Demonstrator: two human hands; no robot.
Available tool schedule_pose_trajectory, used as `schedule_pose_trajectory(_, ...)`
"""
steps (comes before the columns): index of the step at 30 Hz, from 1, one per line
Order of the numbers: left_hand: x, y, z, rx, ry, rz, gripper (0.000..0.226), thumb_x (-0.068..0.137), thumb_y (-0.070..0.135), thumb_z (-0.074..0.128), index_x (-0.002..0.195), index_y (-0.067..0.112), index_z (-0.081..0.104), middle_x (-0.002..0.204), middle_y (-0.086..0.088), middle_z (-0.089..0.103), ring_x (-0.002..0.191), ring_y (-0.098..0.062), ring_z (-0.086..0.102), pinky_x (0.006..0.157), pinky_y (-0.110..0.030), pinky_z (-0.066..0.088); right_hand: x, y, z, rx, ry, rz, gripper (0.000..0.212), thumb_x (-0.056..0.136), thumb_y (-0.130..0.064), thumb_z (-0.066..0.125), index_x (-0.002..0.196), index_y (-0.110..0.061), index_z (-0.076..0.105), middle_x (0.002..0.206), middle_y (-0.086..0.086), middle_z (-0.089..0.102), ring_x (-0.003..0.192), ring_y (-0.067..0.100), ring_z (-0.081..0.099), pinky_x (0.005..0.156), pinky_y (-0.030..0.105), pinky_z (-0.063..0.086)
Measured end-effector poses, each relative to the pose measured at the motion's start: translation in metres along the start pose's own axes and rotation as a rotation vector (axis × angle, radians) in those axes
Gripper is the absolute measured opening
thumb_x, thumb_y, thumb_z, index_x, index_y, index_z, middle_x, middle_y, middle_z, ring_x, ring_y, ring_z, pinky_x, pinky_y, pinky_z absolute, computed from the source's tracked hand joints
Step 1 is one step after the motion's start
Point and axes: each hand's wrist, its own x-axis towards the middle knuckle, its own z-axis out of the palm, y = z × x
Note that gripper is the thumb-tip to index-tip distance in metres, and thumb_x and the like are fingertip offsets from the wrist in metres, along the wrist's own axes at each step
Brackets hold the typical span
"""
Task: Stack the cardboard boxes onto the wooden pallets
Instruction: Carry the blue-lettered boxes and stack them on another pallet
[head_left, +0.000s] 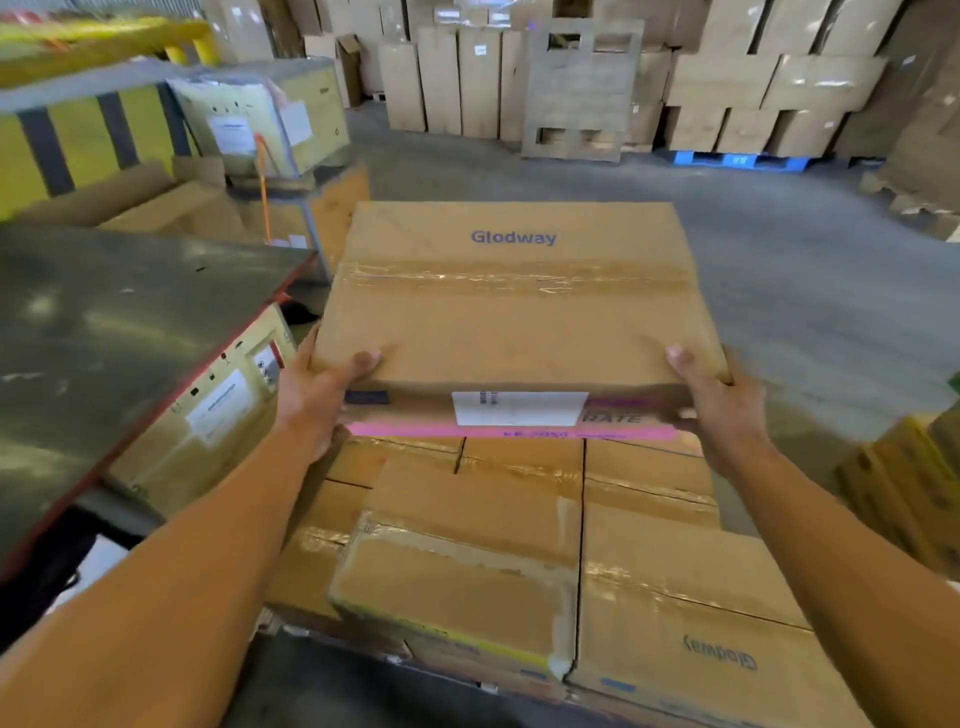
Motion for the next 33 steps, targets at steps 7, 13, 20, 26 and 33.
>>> schedule_pose_trajectory(7,0.077,-0.036,-0.021,0.068,0.073,-0.151,0.118,0.049,0.048,0.095,0.152,0.032,0.039,0.127,0.004,0.065,0.105,-0.026,0.071,0.082,-0.059,0.059,0.065,0.047,0.072,-0.040,-0.036,0.117,0.048,0.080,-0.045,0.082,0.121,-0.026,0.065,0.099,-0.009,0.070,0.096,0.021,0.068,0.082,0.058,0.060)
schedule_pose_trajectory(13,0.167,-0.087,-0.002,0.160,-0.062,-0.259,0.100,0.060,0.034,0.089,0.146,0.032,0.040,0.126,0.002,0.065,0.110,-0.028,0.068,0.087,-0.064,0.056,0.102,0.117,0.100,-0.043,0.037,0.190,0.039,0.073,-0.051,0.084,0.107,-0.044,0.067,0.089,-0.020,0.075,0.096,0.016,0.072,0.088,0.054,0.059)
schedule_pose_trajectory(20,0.254,-0.185,0.030,0.248,-0.183,-0.373,0.085,0.076,0.020,0.084,0.147,0.030,0.038,0.127,0.006,0.063,0.103,-0.017,0.067,0.087,-0.052,0.056,0.122,0.208,0.116,-0.135,0.129,0.281,0.035,0.060,-0.070,0.081,0.092,-0.059,0.070,0.097,-0.020,0.076,0.102,0.016,0.072,0.093,0.053,0.057)
schedule_pose_trajectory(26,0.301,-0.269,0.049,0.353,-0.219,-0.360,0.084,0.079,0.019,0.084,0.149,0.027,0.036,0.114,0.015,0.060,0.094,-0.001,0.059,0.066,-0.024,0.043,0.148,0.282,0.126,-0.181,0.212,0.322,0.025,0.081,-0.044,0.082,0.102,-0.045,0.068,0.090,-0.025,0.075,0.092,-0.002,0.071,0.100,0.048,0.054)
schedule_pose_trajectory(33,0.312,-0.348,0.040,0.461,-0.258,-0.428,0.091,0.072,0.025,0.088,0.147,0.027,0.036,0.131,0.003,0.058,0.123,-0.021,0.056,0.104,-0.044,0.047,0.153,0.351,0.131,-0.386,0.174,0.373,0.049,0.082,-0.046,0.080,0.126,-0.027,0.066,0.097,-0.020,0.072,0.089,-0.007,0.067,0.076,0.006,0.047)
